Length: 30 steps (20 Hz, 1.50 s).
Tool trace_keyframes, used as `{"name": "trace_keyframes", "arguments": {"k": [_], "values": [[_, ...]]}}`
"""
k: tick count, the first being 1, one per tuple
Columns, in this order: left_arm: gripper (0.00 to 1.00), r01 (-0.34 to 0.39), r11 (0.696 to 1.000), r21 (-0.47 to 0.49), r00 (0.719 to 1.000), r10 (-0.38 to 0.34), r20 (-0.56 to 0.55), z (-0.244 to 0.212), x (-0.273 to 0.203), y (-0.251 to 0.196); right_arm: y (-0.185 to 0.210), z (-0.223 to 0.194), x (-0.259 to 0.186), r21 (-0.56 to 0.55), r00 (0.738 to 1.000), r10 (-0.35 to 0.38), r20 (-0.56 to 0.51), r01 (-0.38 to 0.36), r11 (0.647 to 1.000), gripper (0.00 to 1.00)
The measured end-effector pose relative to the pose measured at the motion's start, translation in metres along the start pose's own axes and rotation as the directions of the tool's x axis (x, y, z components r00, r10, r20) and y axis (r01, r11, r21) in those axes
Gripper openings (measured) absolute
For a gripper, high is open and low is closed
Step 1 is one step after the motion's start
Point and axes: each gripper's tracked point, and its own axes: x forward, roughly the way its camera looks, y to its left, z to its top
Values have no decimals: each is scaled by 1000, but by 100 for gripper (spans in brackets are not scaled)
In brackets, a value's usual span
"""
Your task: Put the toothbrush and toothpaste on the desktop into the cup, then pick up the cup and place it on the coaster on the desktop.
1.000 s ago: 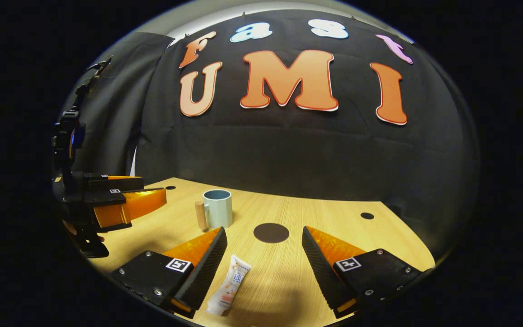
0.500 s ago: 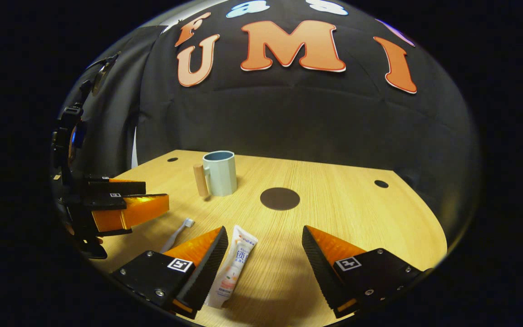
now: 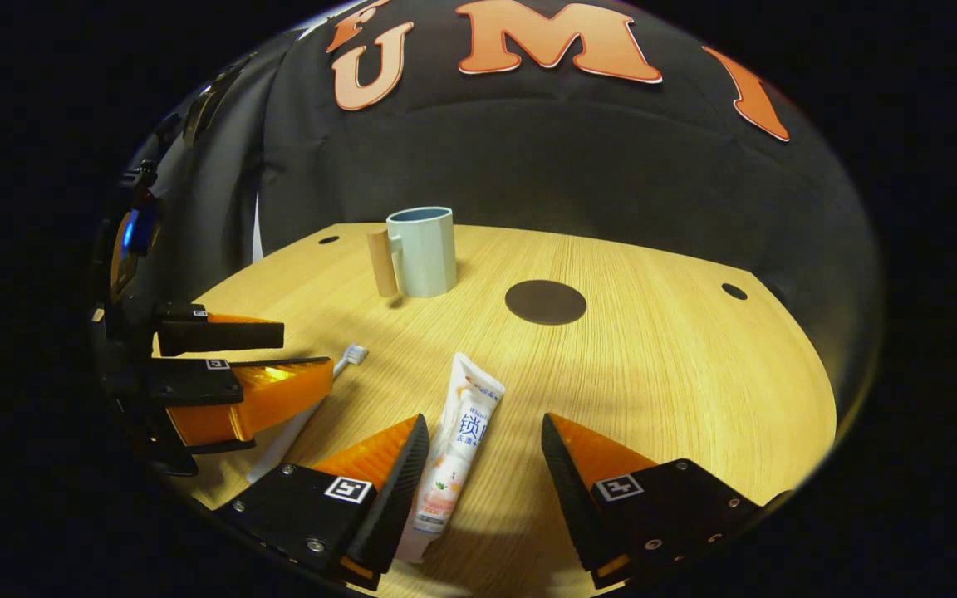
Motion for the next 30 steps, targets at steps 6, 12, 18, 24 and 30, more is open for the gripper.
{"name": "trace_keyframes", "arguments": {"k": [6,12,18,24,30], "values": [[99,-2,999,-39,997,-1,-79,-23,6,2,4,-6,13,8,999,-1,-33,2,1000,73],[94,-37,998,-53,995,32,-99,-27,3,-4,1,-5,12,1,999,-5,-36,5,1000,26],[43,-85,994,-65,987,75,-143,-28,0,-13,4,-2,10,25,999,23,-23,-22,999,12],[8,-39,998,-58,987,30,-156,-51,14,-14,-5,19,2,55,998,-6,55,3,998,12],[4,22,997,-80,993,-31,-113,-57,20,-15,-9,32,-9,74,995,2,103,-10,997,12]]}}
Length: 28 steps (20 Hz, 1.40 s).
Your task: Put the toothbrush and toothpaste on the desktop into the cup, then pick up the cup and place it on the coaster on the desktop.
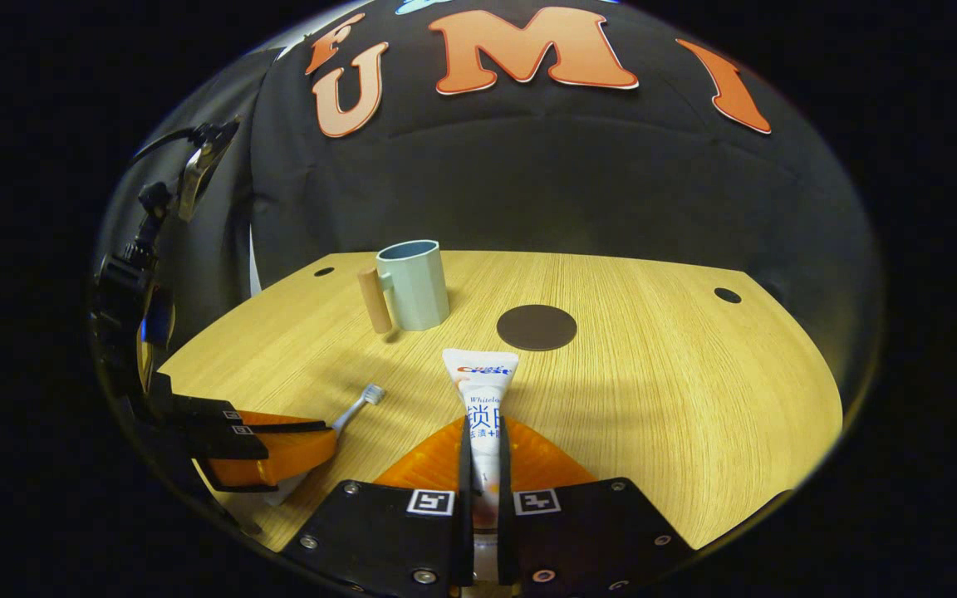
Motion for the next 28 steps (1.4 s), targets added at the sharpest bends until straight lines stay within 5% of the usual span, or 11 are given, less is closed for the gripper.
{"name": "trace_keyframes", "arguments": {"k": [11,28], "values": [[4,-15,1000,9,976,13,218,26,1,31,-11,28,-10,-13,995,-37,92,38,999,12],[4,21,1000,-17,840,-8,542,117,-3,37,-27,95,-46,0,948,-74,310,77,997,12]]}}
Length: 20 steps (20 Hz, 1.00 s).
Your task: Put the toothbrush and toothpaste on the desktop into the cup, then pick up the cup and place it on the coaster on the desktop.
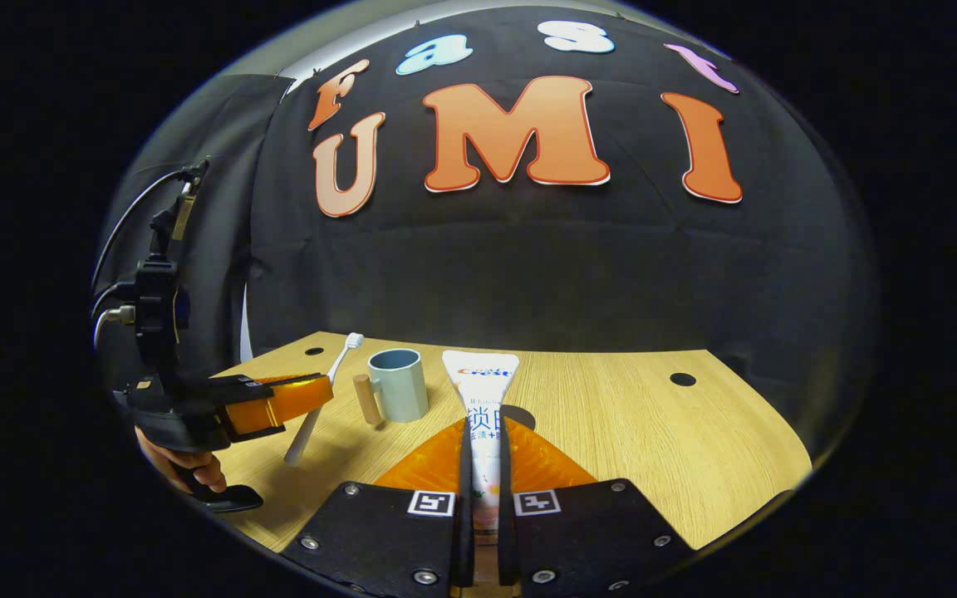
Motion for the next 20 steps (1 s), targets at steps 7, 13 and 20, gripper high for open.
{"name": "trace_keyframes", "arguments": {"k": [7,13,20], "values": [[4,-48,998,42,994,44,100,49,35,20,-11,22,-6,9,997,-8,80,8,1000,12],[4,-26,1000,-5,987,26,157,71,72,26,-23,26,-7,7,996,-19,85,19,1000,12],[4,21,1000,-14,961,-16,277,114,105,19,-36,34,-6,5,993,-45,105,45,999,11]]}}
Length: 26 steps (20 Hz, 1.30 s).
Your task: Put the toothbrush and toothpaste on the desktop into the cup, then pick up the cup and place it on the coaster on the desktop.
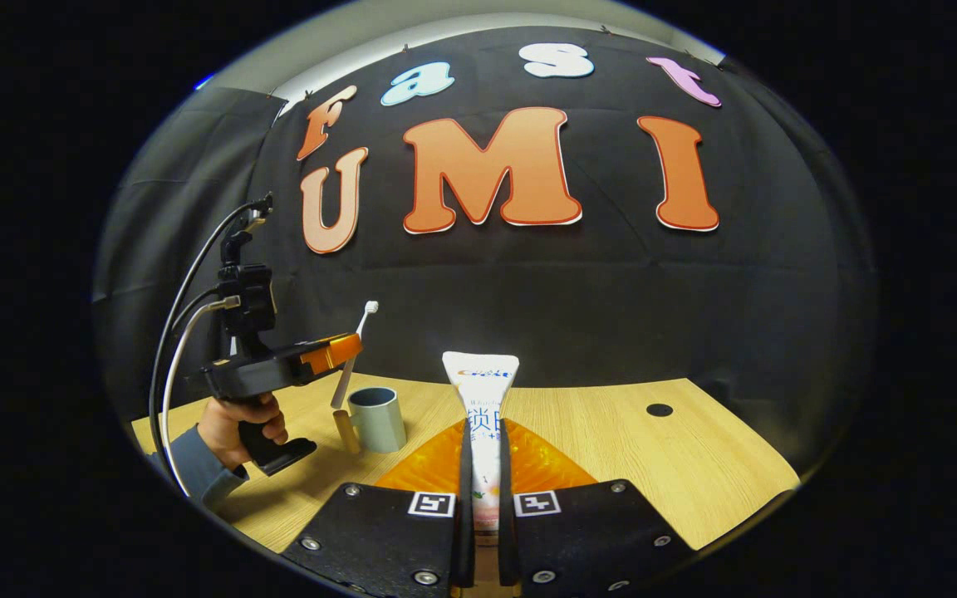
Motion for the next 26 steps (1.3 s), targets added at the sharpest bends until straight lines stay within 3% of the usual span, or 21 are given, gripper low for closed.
{"name": "trace_keyframes", "arguments": {"k": [8,21,26], "values": [[4,52,998,-33,999,-52,-4,-10,33,-2,-13,-6,10,-3,999,-35,-19,35,999,11],[4,-15,999,-39,997,11,-80,-43,45,19,-1,-4,10,-35,999,-28,-26,27,999,12],[6,-21,999,-37,988,15,-155,-60,36,25,-3,7,10,-28,999,-45,10,45,999,11]]}}
